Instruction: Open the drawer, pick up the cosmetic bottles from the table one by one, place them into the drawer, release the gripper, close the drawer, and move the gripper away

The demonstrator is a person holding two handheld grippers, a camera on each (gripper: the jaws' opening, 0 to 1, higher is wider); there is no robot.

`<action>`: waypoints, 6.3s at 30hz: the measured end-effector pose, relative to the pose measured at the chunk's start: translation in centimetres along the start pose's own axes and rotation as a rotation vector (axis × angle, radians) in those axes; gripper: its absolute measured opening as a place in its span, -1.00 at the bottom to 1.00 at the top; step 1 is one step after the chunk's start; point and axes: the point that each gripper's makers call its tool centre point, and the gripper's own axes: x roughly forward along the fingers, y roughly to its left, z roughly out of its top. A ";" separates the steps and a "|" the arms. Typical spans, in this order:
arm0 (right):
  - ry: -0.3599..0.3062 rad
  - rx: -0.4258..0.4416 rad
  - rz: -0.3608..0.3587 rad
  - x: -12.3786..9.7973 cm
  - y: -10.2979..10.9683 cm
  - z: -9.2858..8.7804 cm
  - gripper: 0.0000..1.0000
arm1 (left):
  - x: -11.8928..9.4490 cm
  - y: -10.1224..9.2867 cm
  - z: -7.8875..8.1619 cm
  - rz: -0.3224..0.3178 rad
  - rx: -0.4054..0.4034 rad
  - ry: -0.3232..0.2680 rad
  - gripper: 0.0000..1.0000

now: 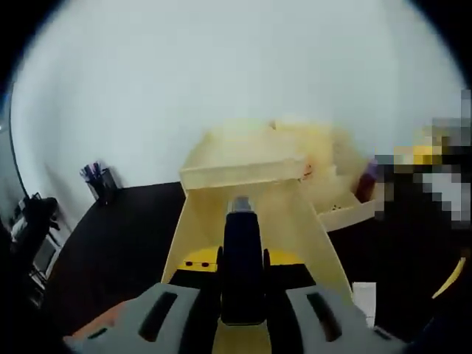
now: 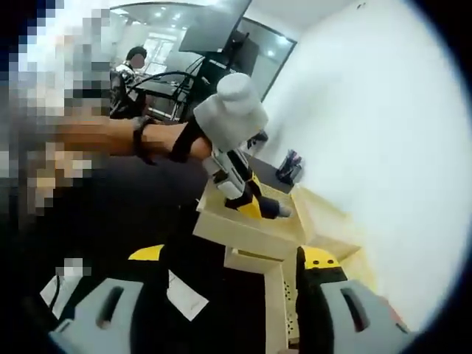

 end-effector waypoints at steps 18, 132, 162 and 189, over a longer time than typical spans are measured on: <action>0.019 -0.008 0.006 0.3 -0.4 -0.5 0.29 | 1.2 -0.5 -1.1 0.008 -0.010 0.032 -0.66; 0.021 0.005 -0.318 9.2 -0.3 1.2 0.71 | -8.2 2.1 -7.9 -0.650 0.134 -0.346 0.89; 0.088 0.088 -0.404 9.0 -2.0 -0.9 0.83 | -8.0 2.1 -7.2 -0.644 0.132 -0.383 0.78; 0.112 0.164 -0.418 8.8 -2.8 -1.9 0.85 | -8.4 2.3 -6.9 -0.649 0.118 -0.403 0.77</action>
